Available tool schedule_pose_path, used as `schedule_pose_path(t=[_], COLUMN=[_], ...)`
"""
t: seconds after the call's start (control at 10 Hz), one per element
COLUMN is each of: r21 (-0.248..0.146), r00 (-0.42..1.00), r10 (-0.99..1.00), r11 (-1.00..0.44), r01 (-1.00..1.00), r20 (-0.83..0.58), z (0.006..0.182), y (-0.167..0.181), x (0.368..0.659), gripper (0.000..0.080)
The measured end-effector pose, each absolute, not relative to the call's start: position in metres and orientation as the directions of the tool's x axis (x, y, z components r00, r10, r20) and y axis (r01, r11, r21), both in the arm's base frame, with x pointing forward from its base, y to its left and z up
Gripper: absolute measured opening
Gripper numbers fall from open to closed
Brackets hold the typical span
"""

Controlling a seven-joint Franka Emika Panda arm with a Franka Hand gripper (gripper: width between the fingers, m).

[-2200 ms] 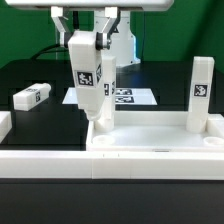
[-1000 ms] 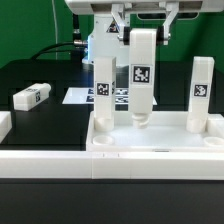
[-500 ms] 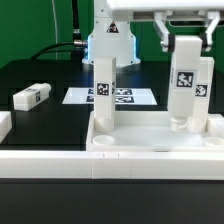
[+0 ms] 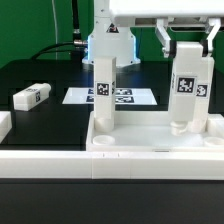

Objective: Assemble desk

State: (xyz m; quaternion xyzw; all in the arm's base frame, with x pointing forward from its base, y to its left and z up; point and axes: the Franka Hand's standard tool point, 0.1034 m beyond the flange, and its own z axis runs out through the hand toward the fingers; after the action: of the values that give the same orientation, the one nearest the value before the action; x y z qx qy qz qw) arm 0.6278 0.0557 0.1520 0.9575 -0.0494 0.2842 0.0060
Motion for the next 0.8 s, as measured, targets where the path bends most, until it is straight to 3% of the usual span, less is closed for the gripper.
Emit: schedule_pose_path(t=[0.3,0.8], r21=[-0.032,-0.031], r00=[0.84,0.841], r10=[-0.055,-0.057], r11=[-0.999,-0.998], r01=[-0.044,-0.048], r20=[0.54,0.537], z=[0.149,0.145], y=[0.107,0.106], x=[0.623,0.622], gripper=[0.029,0.029])
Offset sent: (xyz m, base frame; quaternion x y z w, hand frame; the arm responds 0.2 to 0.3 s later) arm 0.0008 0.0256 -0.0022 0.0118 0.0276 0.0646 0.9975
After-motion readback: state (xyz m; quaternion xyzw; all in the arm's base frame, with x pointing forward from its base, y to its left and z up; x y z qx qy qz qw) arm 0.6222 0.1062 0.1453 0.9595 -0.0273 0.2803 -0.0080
